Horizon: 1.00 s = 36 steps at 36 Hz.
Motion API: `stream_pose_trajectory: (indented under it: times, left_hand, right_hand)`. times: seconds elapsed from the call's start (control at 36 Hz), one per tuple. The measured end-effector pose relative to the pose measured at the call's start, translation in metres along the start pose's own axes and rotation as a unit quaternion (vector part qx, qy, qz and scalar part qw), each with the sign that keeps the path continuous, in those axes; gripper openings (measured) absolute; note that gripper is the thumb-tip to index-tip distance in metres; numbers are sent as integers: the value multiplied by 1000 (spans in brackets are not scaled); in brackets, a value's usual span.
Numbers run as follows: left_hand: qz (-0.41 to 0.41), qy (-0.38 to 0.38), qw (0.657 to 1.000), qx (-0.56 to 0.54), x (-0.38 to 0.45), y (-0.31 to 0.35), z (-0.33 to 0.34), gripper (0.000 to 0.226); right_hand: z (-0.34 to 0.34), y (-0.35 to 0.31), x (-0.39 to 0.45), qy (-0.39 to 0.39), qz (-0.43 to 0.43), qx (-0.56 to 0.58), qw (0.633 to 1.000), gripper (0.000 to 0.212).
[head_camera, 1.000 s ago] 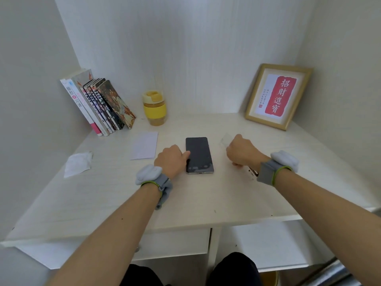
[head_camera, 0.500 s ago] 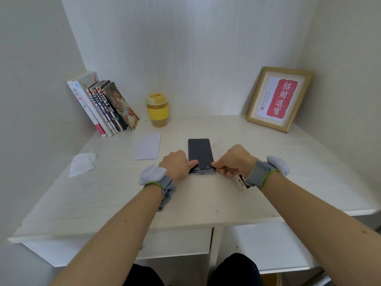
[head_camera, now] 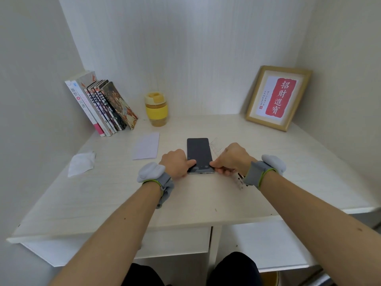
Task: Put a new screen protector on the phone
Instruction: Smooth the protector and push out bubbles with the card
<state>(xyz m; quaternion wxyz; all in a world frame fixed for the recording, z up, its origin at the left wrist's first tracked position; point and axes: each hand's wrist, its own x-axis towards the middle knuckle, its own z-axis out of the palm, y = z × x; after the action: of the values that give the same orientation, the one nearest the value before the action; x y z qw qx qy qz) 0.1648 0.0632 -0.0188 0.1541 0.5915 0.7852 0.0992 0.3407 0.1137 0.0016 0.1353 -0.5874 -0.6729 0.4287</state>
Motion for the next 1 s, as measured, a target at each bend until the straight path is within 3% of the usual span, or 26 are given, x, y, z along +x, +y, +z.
stream_pose_trajectory:
  times: [0.14,0.19,0.31,0.39,0.5,0.72,0.83,1.0]
  left_hand:
    - [7,-46,997,-64,-1,-2,-12,48]
    - [-3,-59,993,-99,2,-6,-19,40]
    - [-3,33,995,-95,15,-19,-24,17]
    - [68,71,990,-99,16,-20,-23,40]
    - [162,53,983,-66,17,-18,-16,68]
    - [166,29,986,3,18,-12,-14,60]
    - [165,2,986,30,22,-15,-15,67]
    - [160,-12,987,4,26,-15,-19,62]
  right_hand:
    - [-6,-8,2,-13,-55,-142,988,35]
    - [-7,-15,2,0,-87,-231,969,30]
    - [-6,-21,4,3,-186,-344,920,17]
    - [-7,-24,5,-5,-265,-371,890,5]
    - [3,-26,6,17,-316,-383,868,15]
    - [18,-19,5,34,-345,-394,851,21]
    - [20,-16,-1,21,-343,-408,846,22]
    - [16,-17,-3,5,-330,-395,858,21]
